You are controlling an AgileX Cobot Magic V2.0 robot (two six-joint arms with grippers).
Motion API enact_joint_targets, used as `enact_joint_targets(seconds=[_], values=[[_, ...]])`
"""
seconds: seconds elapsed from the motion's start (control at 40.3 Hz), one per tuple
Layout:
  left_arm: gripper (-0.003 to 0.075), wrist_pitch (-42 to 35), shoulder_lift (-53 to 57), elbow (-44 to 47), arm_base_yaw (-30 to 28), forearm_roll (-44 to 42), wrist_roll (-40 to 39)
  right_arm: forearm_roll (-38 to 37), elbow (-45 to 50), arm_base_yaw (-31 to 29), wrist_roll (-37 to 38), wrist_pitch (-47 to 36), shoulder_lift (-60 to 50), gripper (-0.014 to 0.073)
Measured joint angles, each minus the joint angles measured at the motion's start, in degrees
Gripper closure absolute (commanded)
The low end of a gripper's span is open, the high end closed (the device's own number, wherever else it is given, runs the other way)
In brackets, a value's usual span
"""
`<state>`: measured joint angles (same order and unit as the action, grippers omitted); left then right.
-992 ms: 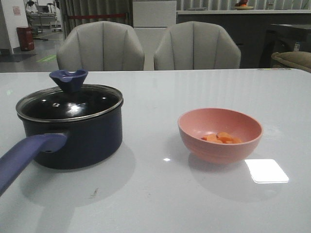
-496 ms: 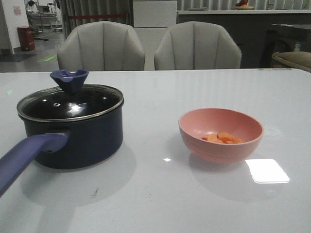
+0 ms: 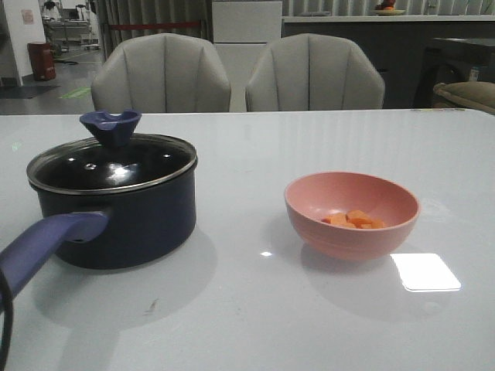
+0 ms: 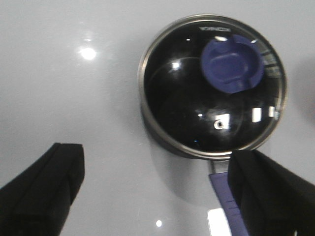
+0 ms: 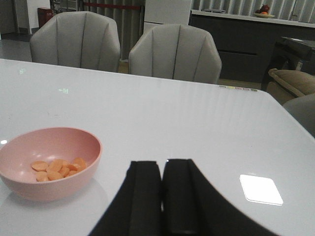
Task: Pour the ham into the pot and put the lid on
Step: 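Lower the left gripper onto the purple lid knob and grasp it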
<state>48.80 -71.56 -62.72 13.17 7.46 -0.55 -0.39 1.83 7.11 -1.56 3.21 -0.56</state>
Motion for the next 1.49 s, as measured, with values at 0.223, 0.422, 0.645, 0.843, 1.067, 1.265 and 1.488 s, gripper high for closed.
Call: enact_joint_targets(seconds=[0.223,0.422,0.645,0.843,1.067,1.265,1.488], values=[[0.0082,0.58,-11.31,-8.8,8.9,-4.93,-7.22,0.0,0.0,0.0,0.0,0.0,0.0,0.0447],[0.0082,3.1,-20.05,-17.01,12.78,-10.76,-15.64,0.0,0.0,0.0,0.0,0.0,0.0,0.0447],[0.0082,7.18,-27.26,-23.99,12.88,-12.06,-20.27,0.0,0.0,0.0,0.0,0.0,0.0,0.0447],[0.0082,10.13,-31.48,-27.81,12.88,-12.13,-21.57,0.0,0.0,0.0,0.0,0.0,0.0,0.0447],[0.0082,11.85,-34.74,-29.37,12.88,-12.21,-23.3,0.0,0.0,0.0,0.0,0.0,0.0,0.0447],[0.0103,12.59,-36.21,-29.37,12.88,-12.21,-23.97,0.0,0.0,0.0,0.0,0.0,0.0,0.0447],[0.0299,12.79,-36.73,-29.37,12.88,-12.21,-24.0,0.0,0.0,0.0,0.0,0.0,0.0,0.0447]])
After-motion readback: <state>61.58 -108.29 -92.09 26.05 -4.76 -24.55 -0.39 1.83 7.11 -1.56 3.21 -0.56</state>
